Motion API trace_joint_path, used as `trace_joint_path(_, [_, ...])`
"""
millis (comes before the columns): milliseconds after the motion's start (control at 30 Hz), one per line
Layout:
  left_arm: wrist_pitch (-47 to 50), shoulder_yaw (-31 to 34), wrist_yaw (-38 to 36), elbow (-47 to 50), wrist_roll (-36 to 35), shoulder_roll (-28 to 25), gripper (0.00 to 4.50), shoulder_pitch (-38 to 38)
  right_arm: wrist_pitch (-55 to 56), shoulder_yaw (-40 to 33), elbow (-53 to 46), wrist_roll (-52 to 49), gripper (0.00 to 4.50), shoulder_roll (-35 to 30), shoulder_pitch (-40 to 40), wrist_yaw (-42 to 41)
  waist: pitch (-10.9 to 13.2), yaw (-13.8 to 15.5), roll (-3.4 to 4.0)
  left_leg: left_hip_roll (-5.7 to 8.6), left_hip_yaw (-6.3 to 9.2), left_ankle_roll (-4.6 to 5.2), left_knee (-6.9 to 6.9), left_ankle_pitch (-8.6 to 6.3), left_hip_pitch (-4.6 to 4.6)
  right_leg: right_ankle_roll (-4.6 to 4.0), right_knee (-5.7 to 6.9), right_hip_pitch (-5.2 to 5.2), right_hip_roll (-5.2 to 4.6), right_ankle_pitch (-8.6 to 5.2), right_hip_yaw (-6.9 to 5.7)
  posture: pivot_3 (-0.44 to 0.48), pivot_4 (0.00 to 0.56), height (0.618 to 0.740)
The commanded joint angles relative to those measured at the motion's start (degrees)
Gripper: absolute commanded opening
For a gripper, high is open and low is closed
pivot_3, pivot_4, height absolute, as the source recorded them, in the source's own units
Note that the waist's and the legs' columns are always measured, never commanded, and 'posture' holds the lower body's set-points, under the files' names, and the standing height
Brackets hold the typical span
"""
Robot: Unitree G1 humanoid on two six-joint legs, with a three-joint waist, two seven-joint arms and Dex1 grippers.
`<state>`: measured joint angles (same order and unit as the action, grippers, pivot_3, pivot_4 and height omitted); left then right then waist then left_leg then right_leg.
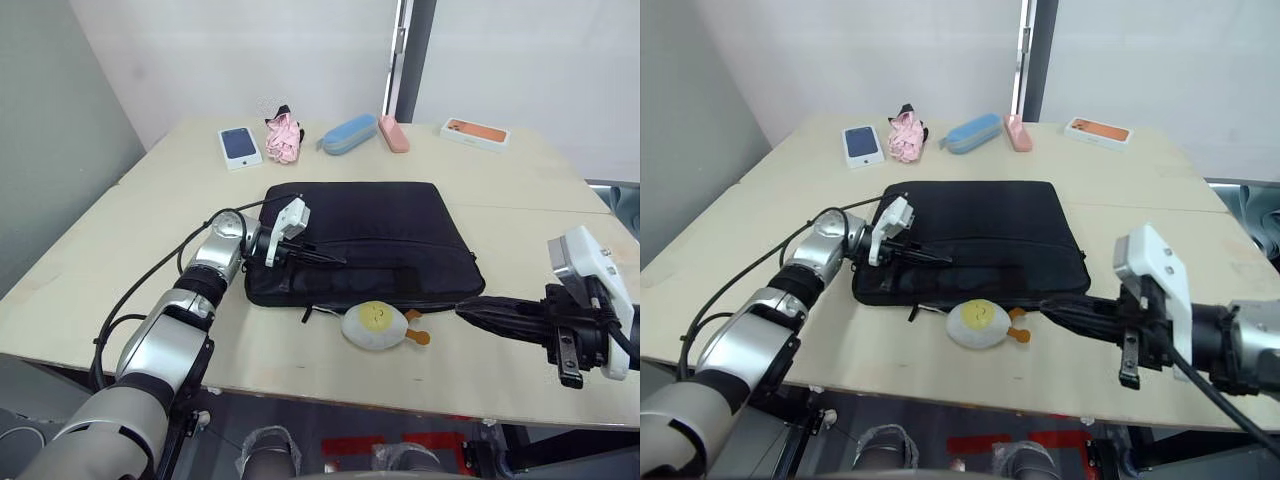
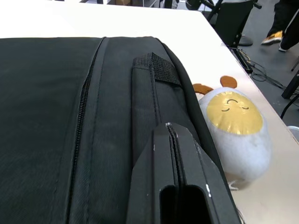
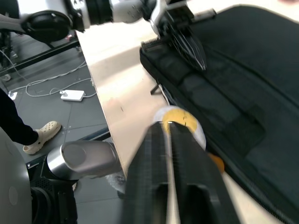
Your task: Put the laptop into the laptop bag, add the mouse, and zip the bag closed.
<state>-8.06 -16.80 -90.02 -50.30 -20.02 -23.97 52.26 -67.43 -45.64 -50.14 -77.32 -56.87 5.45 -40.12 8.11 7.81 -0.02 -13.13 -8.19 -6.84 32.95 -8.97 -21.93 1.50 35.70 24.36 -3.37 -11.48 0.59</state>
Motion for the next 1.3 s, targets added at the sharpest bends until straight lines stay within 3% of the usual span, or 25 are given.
trace_joint_path(33, [-3.67, -1.29, -2.48, 1.32, 0.63, -0.74, 0.00, -1.63, 3.75, 4.17, 0.44, -2.73, 1.76, -1.33, -1.19, 3.80, 0.00, -0.07, 0.00, 0.00, 0.00, -0.01, -0.01, 0.00, 0.01, 0.03, 0.00, 0.00, 0.00, -0.01, 0.00, 0.000, 0.150, 0.740])
trace_joint_path(300, [-8.12, 1.12, -2.19, -2.57, 3.44, 1.38, 0.00, -1.16, 6.84, 27.06, 4.12, 3.45, 4.46, -0.74, -11.50, 9.70, 0.00, -0.11, 0.00, 0.04, 0.05, -0.02, 0.00, 0.00, -0.01, 0.11, 0.00, -0.04, -0.03, 0.00, -0.04, 0.000, 0.150, 0.740])
trace_joint_path(667, [-7.11, 3.53, -2.47, -8.11, 6.66, 1.43, 0.00, -0.08, 6.99, 58.00, 14.04, 27.16, 4.46, 7.32, -27.71, 9.85, 0.00, -0.94, 0.00, 0.06, 0.09, -0.24, 0.03, 0.11, -0.01, 0.18, 0.10, -0.07, -0.04, 0.03, -0.06, 0.000, 0.150, 0.740])
trace_joint_path(933, [-9.76, 2.74, -2.48, -9.53, 9.04, 1.03, 0.00, -0.57, 8.51, 69.08, 18.21, 39.67, 4.46, 9.61, -31.48, 5.97, -0.01, -1.11, 0.01, 0.07, 0.08, -0.30, 0.04, 0.13, 0.02, 0.18, 0.12, -0.11, -0.06, 0.04, -0.05, 0.000, 0.150, 0.740])
trace_joint_path(1033, [-10.78, 2.68, -2.48, -10.03, 9.60, 1.01, 0.00, -0.49, 9.24, 70.10, 18.52, 42.20, 3.64, 10.09, -31.48, 4.38, -0.01, -1.14, 0.01, 0.07, 0.08, -0.30, 0.05, 0.13, 0.05, 0.19, 0.15, -0.13, -0.06, 0.05, -0.05, 0.000, 0.150, 0.740])
trace_joint_path(1300, [-13.95, 1.12, -2.48, -10.66, 10.79, 0.63, 0.00, -1.28, 9.96, 65.66, 15.93, 41.70, 0.90, 8.17, -27.85, -0.77, -0.03, -1.13, 0.02, 0.06, 0.06, -0.11, 0.08, 0.02, 0.13, 0.19, 0.20, -0.18, -0.06, 0.05, -0.01, 0.000, 0.150, 0.740])
